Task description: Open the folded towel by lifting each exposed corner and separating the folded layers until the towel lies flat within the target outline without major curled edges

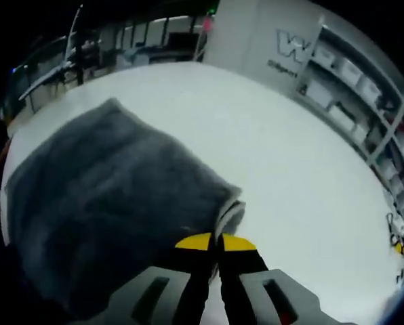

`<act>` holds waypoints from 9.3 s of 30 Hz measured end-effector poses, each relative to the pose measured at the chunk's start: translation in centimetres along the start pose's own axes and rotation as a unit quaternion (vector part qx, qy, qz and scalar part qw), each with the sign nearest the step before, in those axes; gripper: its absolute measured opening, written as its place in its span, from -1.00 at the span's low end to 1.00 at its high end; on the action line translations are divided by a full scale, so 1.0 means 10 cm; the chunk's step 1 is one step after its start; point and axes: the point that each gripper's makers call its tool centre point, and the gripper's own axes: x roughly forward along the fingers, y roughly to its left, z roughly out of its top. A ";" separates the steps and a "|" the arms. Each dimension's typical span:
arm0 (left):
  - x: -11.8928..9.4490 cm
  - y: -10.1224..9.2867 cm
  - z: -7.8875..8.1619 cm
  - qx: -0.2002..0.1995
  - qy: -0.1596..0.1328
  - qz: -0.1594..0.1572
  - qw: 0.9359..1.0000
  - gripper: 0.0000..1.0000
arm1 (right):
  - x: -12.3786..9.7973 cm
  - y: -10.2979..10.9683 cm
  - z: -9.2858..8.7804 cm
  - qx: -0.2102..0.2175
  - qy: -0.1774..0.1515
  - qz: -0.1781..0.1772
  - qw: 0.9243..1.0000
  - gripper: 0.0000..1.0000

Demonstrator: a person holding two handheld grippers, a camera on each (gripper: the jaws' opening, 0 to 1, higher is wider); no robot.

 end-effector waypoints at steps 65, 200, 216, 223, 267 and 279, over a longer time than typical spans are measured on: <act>-1.05 0.49 1.09 0.214 -0.102 0.092 0.967 0.99 | -1.07 -0.21 0.43 0.016 -0.198 -0.133 0.971 1.00; -0.60 -0.09 0.62 0.625 0.010 0.258 0.737 0.91 | -1.88 0.03 0.82 -0.031 -0.308 -0.015 0.951 0.79; -0.37 -0.15 0.59 0.654 0.011 0.260 0.711 0.40 | -1.80 -0.10 0.79 -0.012 -0.297 -0.007 0.955 0.69; -0.31 -0.05 0.53 0.633 0.021 0.253 0.732 0.24 | -1.51 -0.09 0.89 0.002 -0.297 0.045 0.954 0.35; -0.28 -0.05 0.44 0.576 0.023 0.198 0.793 -0.98 | 0.01 -0.15 0.46 0.014 -0.136 0.067 0.988 -1.00; -0.53 -0.06 0.65 0.556 -0.011 0.211 0.804 -0.99 | -0.14 -0.19 0.71 0.041 -0.141 0.054 0.988 -1.00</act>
